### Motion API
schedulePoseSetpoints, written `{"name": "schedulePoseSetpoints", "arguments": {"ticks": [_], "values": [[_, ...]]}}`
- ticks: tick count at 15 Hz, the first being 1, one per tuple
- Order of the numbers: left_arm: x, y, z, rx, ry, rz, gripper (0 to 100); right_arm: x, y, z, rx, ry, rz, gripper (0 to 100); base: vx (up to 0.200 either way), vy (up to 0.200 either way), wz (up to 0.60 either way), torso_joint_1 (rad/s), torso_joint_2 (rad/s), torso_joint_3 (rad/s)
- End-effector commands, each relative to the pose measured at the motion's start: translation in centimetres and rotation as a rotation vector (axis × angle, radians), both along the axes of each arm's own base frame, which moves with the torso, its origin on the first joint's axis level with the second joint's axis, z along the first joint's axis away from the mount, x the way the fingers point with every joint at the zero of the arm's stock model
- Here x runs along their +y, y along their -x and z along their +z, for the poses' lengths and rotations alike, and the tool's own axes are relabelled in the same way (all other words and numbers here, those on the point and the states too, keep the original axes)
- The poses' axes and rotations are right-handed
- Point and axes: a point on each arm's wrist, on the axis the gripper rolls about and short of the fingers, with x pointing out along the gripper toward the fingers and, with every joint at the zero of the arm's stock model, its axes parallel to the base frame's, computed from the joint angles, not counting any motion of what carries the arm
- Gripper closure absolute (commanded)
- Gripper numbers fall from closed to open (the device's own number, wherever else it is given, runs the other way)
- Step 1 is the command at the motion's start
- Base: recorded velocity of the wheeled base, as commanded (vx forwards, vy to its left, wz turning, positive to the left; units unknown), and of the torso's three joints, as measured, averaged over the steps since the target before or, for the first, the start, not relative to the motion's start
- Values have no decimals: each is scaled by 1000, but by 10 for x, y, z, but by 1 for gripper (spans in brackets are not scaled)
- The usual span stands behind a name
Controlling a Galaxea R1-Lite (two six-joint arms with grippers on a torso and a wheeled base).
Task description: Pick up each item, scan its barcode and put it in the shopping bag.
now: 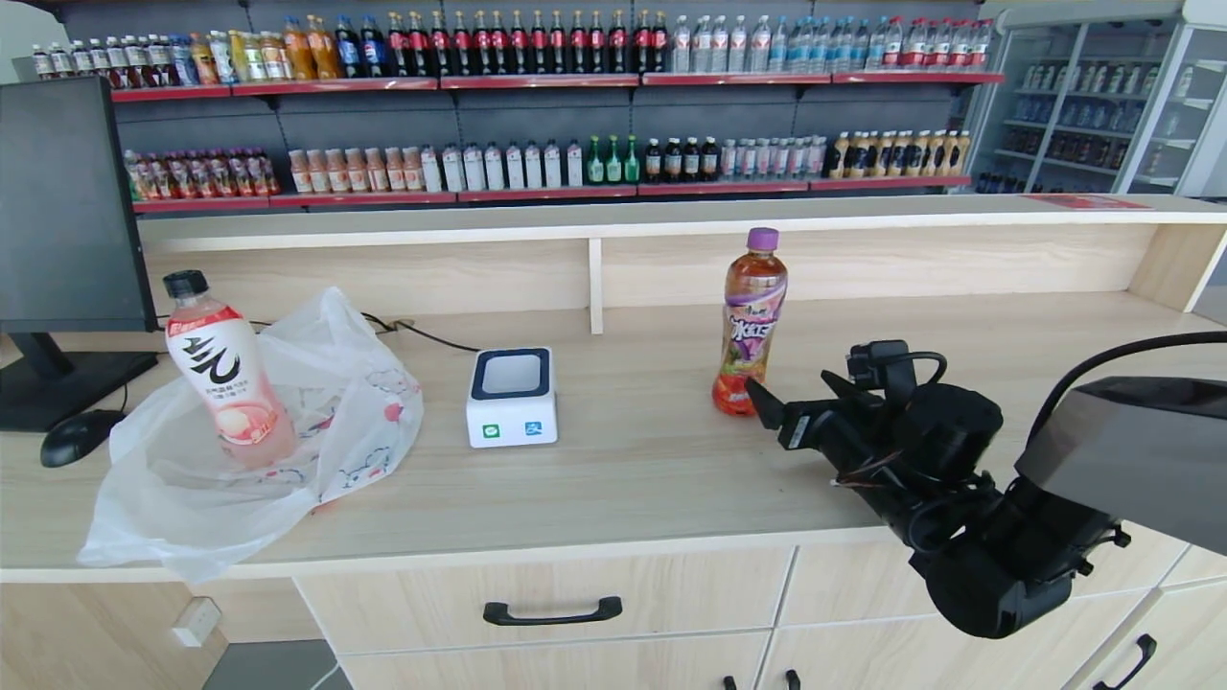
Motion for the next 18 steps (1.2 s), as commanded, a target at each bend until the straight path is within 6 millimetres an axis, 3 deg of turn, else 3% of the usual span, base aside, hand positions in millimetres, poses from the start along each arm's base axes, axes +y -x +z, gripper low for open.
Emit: {"name": "schedulePoseSetpoints", "arguments": {"ticks": [1, 8, 12, 18], "values": [[0, 0, 0, -1, 0, 1, 0, 12, 5, 6, -19, -7, 35, 0, 0, 0, 0, 0, 0, 0], [0, 0, 0, -2, 0, 1, 0, 10, -8, -18, 28, 6, 19, 0, 0, 0, 0, 0, 0, 0], [0, 0, 1, -7, 0, 1, 0, 14, -12, -23, 29, 8, 22, 0, 0, 0, 0, 0, 0, 0], [0, 0, 1, -7, 0, 1, 0, -3, -16, -21, 30, -3, -42, 0, 0, 0, 0, 0, 0, 0]]}}
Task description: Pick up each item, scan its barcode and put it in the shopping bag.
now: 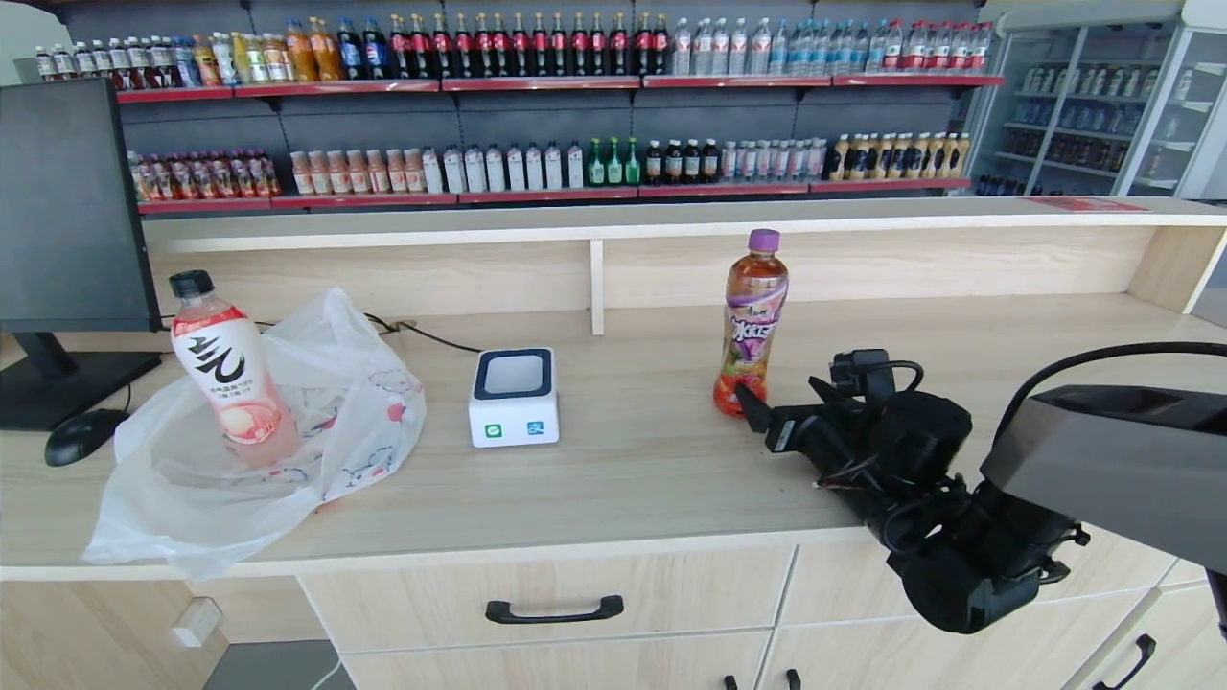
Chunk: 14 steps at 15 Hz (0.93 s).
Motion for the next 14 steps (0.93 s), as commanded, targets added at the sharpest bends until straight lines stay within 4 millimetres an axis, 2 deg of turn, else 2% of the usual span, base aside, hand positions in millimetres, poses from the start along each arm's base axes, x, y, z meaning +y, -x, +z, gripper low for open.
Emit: {"name": "schedulePoseSetpoints", "arguments": {"ticks": [1, 6, 10, 14], "values": [[0, 0, 0, -1, 0, 0, 0, -5, 0, -1, 8, 3, -15, 0, 0, 0, 0, 0, 0, 0], [0, 0, 0, -1, 0, 0, 0, -10, 1, 0, 11, 4, -29, 0, 0, 0, 0, 0, 0, 0], [0, 0, 0, -1, 0, 0, 0, -32, -4, 2, 7, -1, -88, 0, 0, 0, 0, 0, 0, 0], [0, 0, 0, -1, -1, 0, 0, -41, -8, 4, 1, -9, -114, 0, 0, 0, 0, 0, 0, 0]]}}
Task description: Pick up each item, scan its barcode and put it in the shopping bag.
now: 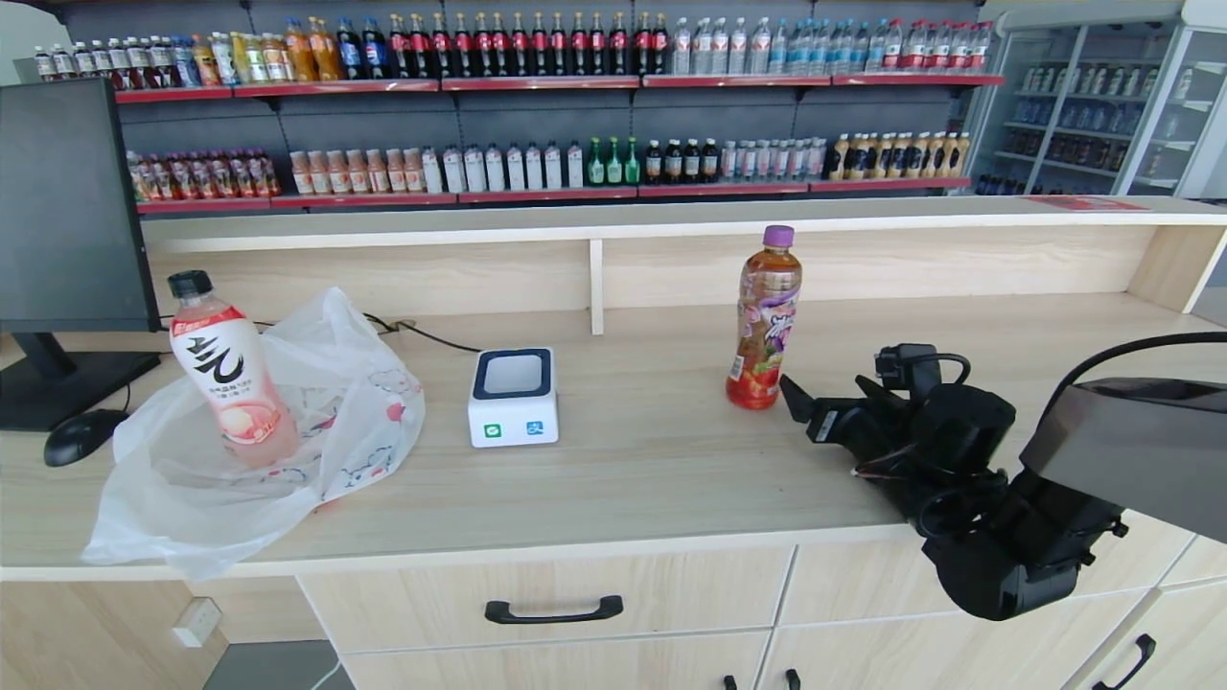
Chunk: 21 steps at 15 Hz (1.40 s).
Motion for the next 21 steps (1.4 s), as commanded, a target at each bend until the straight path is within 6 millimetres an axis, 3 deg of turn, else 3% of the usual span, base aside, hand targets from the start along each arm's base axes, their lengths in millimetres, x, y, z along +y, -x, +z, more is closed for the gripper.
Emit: {"name": "schedulePoseSetpoints", "arguments": {"ticks": [1, 5, 6, 8, 11, 14, 21], "values": [[0, 0, 0, -1, -1, 1, 0, -3, -1, 1, -6, -2, -7, 0, 0, 0, 0, 0, 0, 0], [0, 0, 0, -1, -1, 1, 0, 4, 9, 28, -70, -17, 19, 0, 0, 0, 0, 0, 0, 0], [0, 0, 0, -1, -1, 1, 0, 12, 19, 53, -135, -36, 54, 0, 0, 0, 0, 0, 0, 0], [0, 0, 0, 0, -1, 1, 0, 23, 28, 69, -182, -31, 111, 0, 0, 0, 0, 0, 0, 0], [0, 0, 0, 0, -5, 1, 0, 34, 22, 51, -139, -24, 139, 0, 0, 0, 0, 0, 0, 0], [0, 0, 0, 0, -8, 1, 0, 52, 23, 46, -135, -27, 187, 0, 0, 0, 0, 0, 0, 0], [0, 0, 0, -1, -11, 1, 0, 43, -5, 19, -102, -20, 119, 0, 0, 0, 0, 0, 0, 0]]}}
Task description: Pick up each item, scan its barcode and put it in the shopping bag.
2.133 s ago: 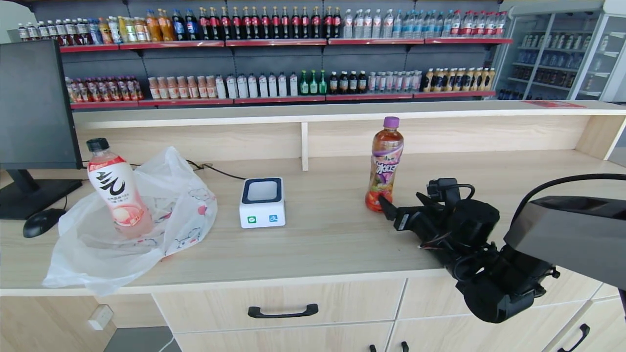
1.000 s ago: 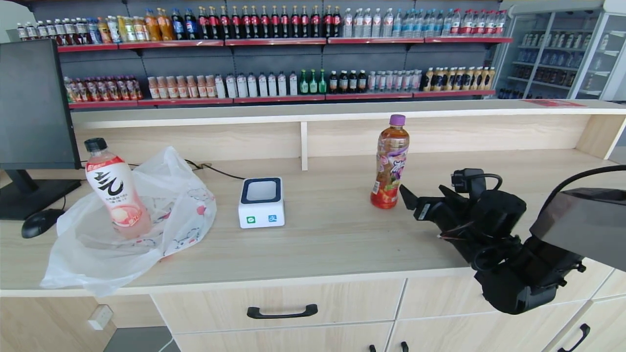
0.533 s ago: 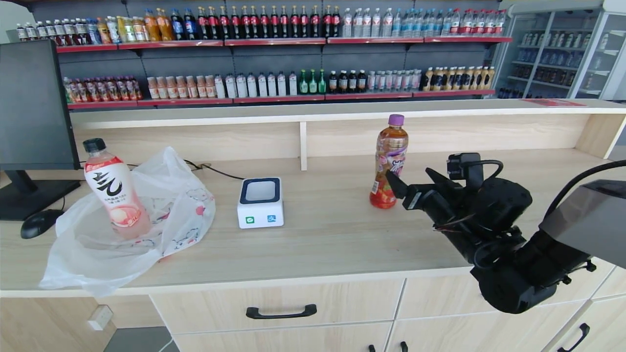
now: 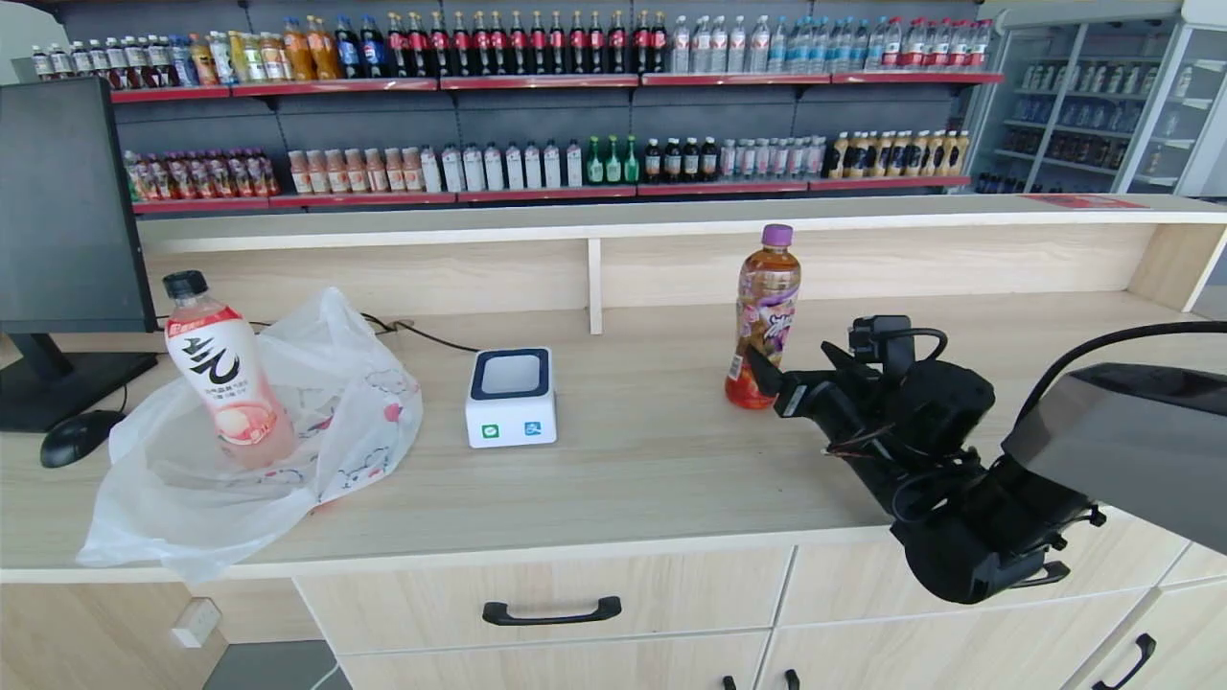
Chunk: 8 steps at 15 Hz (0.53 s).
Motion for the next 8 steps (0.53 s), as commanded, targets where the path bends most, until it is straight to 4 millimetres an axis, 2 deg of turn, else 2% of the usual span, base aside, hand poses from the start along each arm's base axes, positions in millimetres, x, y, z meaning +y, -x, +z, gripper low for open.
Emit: {"name": "schedulePoseSetpoints", "arguments": {"ticks": [1, 8], "values": [[0, 0, 0, -1, 0, 1, 0, 2, -4, -12, 22, 5, 2, 0, 0, 0, 0, 0, 0, 0], [0, 0, 0, -1, 0, 1, 0, 1, -4, -20, 51, 6, -15, 0, 0, 0, 0, 0, 0, 0]]}}
